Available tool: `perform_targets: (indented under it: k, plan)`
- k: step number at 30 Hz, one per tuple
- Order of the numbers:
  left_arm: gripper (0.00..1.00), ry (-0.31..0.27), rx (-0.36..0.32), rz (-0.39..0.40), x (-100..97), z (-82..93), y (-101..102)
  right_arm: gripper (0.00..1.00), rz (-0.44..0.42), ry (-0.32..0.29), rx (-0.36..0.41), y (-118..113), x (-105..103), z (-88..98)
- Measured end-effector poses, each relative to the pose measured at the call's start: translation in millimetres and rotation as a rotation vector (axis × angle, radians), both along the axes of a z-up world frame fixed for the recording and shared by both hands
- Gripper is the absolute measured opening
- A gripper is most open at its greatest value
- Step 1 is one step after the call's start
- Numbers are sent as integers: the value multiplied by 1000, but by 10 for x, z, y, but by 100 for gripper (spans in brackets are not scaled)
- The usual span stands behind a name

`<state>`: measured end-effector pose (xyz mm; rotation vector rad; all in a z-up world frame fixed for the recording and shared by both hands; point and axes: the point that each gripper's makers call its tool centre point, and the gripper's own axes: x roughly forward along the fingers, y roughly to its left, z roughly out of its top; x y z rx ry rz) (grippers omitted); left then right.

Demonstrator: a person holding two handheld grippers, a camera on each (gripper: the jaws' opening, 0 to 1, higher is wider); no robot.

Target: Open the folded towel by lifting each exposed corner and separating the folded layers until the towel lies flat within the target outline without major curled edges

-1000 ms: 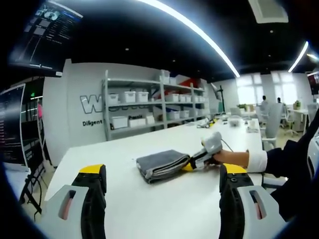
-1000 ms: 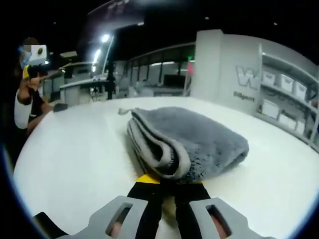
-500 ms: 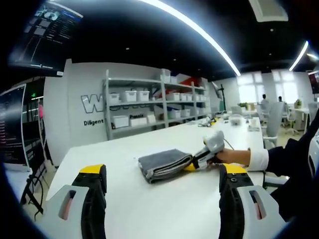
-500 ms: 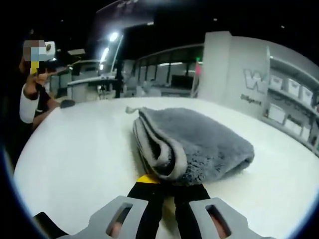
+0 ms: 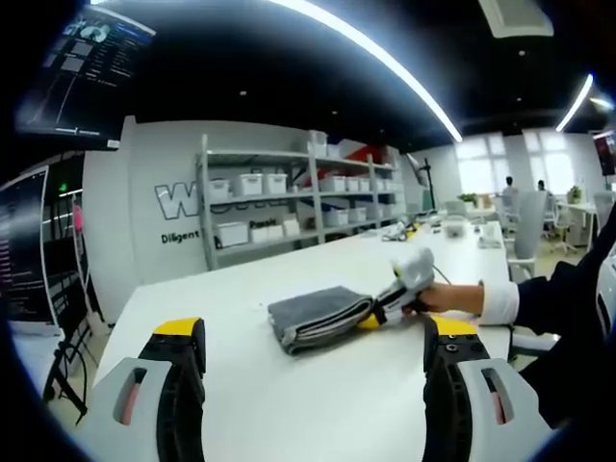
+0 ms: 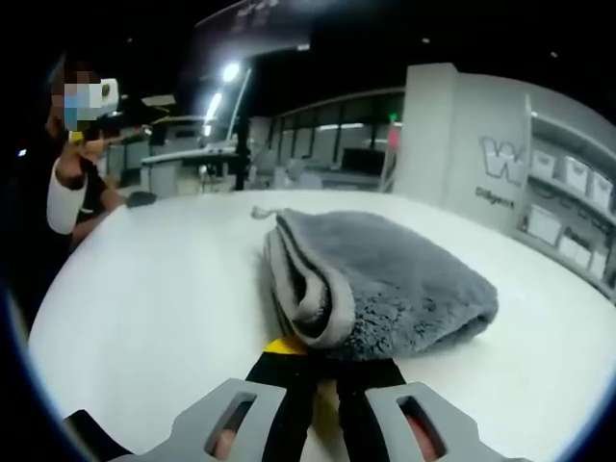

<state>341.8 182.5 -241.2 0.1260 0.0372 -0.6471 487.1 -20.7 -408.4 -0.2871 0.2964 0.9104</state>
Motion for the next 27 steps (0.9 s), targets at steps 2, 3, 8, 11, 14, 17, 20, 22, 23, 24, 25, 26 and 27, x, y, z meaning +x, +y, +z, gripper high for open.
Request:
perform_targets:
  k: [2,3,8,11,14,17,20,22,23,24,25,26,27]
  plan:
    - [92,1,0,3,5,0,20,1,8,1,1,13,-15,1]
    - [92,1,-1,4,6,1,24,1,10,2,2,16,-17,1]
    - [92,2,-3,17,26,1,66,1,34,6,4,53,-57,3]
    - [92,8,6,17,21,-15,52,1,48,6,4,74,-78,3]
    - [92,2,15,11,-4,-1,27,1,62,5,3,95,-103,3]
    - [92,-1,20,6,-12,5,18,1,74,5,2,110,-121,3]
    - [92,1,25,9,-2,-8,23,1,87,0,-1,121,-136,2]
    - [92,7,26,10,13,-28,30,1,96,-3,-2,128,-146,2]
    - [92,12,26,8,21,-41,31,0,100,-1,1,130,-150,2]
    - [92,19,25,7,32,-59,34,0,102,1,4,132,-151,2]
    - [92,22,26,8,35,-67,36,0,105,2,6,133,-155,2]
    - [93,24,28,8,38,-74,37,1,107,2,6,135,-158,2]
    - [93,28,31,8,42,-86,39,1,115,1,4,142,-169,2]
